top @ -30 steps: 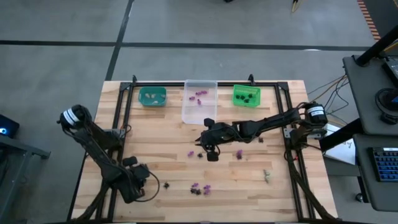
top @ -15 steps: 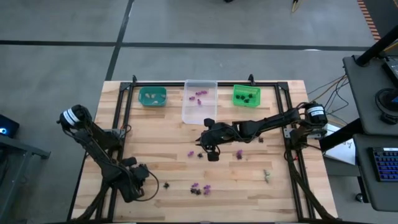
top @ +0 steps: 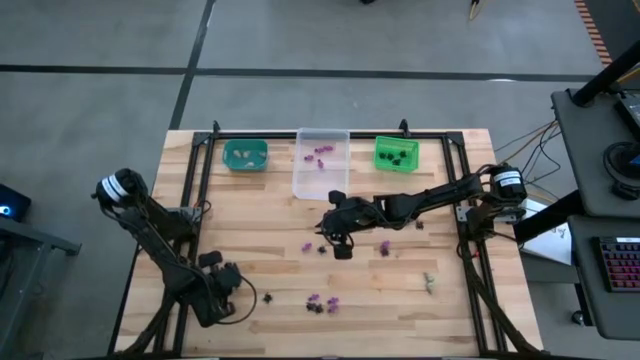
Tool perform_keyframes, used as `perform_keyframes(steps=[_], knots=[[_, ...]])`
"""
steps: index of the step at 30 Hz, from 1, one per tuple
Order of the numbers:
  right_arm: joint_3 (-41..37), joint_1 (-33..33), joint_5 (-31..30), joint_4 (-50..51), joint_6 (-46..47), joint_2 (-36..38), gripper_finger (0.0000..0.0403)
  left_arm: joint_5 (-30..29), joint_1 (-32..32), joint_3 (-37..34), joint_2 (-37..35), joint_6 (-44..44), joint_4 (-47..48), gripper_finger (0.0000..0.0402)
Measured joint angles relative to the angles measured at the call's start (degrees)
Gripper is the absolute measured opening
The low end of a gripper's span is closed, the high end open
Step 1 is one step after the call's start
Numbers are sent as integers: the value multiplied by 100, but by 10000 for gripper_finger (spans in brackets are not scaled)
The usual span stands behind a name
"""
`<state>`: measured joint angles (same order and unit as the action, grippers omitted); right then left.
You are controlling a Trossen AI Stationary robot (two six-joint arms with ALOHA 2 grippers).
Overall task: Sort Halloween decoration
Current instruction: Put the black spider toy into the green bin
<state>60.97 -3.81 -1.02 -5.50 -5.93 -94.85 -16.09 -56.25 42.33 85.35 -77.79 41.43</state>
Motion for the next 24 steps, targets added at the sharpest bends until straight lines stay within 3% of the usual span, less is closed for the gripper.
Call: perform_keyframes(steps=[6, 12, 19, 24], knots=[[-17, -3, 2, -28, 217, -24, 62, -869, 26, 322, -60, -80, 499, 0], [-49, -32, 2, -847, 476, -414, 61, -1965, 289, 602, -75, -72, 802, 0], [-7, -121, 46, -2659, 759, -1337, 63, -2691, 694, 668, -77, 86, 789, 0], [517, -136, 464, -2961, 1100, -1958, 91, -2753, 904, 668, -77, 220, 764, 0]])
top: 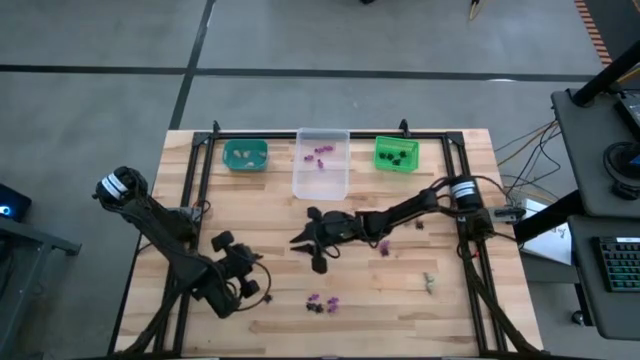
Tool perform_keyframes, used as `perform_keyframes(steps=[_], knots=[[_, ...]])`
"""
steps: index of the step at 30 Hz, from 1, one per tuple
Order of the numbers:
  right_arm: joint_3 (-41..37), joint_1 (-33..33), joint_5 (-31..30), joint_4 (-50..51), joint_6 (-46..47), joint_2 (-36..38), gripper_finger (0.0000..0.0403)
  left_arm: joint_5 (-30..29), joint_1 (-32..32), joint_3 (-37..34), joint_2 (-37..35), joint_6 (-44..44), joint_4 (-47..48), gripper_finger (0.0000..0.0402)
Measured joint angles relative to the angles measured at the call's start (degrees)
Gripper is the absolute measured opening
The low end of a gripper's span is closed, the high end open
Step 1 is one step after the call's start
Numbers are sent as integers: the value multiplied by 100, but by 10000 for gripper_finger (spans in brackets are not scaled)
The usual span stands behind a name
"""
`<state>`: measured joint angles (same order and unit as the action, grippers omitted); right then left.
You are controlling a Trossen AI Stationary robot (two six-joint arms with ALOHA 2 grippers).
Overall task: Sort Halloween decoration
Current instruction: Put the black spider toy into the green bin
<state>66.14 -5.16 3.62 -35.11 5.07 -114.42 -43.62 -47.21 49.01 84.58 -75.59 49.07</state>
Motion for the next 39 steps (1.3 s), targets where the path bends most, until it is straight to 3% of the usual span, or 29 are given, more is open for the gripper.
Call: perform_keyframes(steps=[10, 20, 29, 39], knots=[[1701, 4, 397, 1202, -274, -979, 165, -89, 84, 0, 2, 72, -46, 0], [2507, 4, 841, 1480, -782, -1431, 176, -89, 84, 0, 2, 74, -126, 0], [2673, 15, 841, 1171, -1026, -1559, 146, -98, 84, 0, 4, 74, -202, 0], [2840, 17, 859, 1194, -869, -1782, 76, -102, 93, 0, 11, 160, -242, 0]])
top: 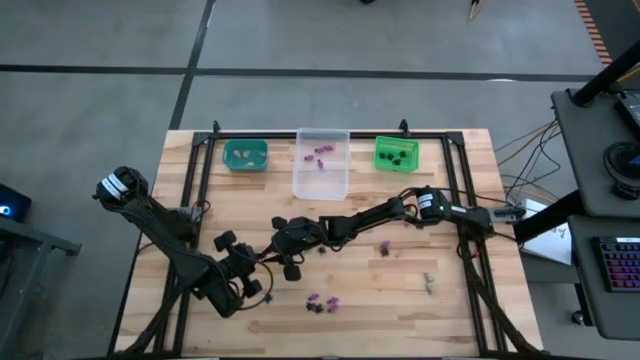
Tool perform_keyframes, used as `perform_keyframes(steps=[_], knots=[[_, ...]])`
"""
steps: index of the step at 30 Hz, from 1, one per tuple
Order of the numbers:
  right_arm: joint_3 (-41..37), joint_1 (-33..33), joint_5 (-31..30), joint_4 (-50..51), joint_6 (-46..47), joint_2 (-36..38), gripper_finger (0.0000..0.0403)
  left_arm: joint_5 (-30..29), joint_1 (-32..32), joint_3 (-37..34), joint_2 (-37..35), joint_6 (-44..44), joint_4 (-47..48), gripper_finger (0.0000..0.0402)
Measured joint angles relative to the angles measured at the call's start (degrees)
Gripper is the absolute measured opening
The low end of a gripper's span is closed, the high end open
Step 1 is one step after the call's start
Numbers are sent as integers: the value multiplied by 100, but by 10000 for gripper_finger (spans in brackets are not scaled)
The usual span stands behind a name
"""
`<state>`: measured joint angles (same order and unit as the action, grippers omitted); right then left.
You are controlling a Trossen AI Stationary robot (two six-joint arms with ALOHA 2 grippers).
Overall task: Sort Halloween decoration
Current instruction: Put the black spider toy into the green bin
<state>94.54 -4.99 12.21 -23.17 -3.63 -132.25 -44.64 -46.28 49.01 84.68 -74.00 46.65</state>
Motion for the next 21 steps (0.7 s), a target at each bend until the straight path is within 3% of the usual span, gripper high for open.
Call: perform_keyframes(steps=[5, 10, 21], knots=[[2, 4, -7, -30, -4, 2, 17, 15, 0, 0, 2, 0, -14, 0], [2, 7, 14, -15, 8, 7, 14, 12, 2, 0, 2, -93, -13, 11], [-4, 27, -1, 1152, -62, 289, 13, 2, 2, 289, -62, -142, 533, 104]])
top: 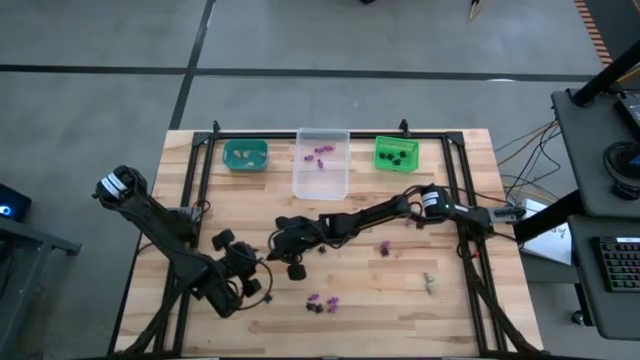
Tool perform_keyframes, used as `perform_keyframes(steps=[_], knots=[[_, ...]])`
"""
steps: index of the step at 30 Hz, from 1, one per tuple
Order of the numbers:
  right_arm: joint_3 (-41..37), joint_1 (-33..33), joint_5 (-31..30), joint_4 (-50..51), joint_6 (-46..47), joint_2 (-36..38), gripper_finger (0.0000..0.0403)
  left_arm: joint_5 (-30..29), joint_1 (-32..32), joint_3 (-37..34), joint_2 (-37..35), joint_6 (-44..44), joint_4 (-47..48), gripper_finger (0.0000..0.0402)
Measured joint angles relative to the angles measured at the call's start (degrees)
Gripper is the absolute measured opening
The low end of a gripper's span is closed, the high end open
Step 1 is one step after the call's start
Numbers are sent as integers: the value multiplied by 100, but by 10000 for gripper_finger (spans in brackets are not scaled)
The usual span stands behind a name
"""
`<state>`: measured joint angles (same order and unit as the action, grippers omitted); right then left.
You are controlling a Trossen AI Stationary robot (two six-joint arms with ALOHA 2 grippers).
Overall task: Sort Halloween decoration
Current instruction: Put the black spider toy into the green bin
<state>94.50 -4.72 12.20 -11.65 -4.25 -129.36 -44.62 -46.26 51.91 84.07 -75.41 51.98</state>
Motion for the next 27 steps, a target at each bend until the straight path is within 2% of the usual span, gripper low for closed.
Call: perform_keyframes(steps=[6, 12, 15, 21, 27], knots=[[0, 95, -136, 1292, -297, 417, 13, -300, -2, 597, -13, 260, 772, 120], [0, 225, -1297, 3278, -904, 1177, 13, -688, 38, 911, -37, 817, 910, 121], [0, 430, -1416, 4490, -1106, 1652, 13, -766, 82, 1012, -42, 932, 911, 121], [-72, 1287, -1626, 6264, -925, 2562, 12, -828, 173, 1109, -46, 1055, 910, 121], [-427, 2751, -1679, 6686, -898, 3154, 12, -897, 245, 1065, -44, 1056, 887, 121]])
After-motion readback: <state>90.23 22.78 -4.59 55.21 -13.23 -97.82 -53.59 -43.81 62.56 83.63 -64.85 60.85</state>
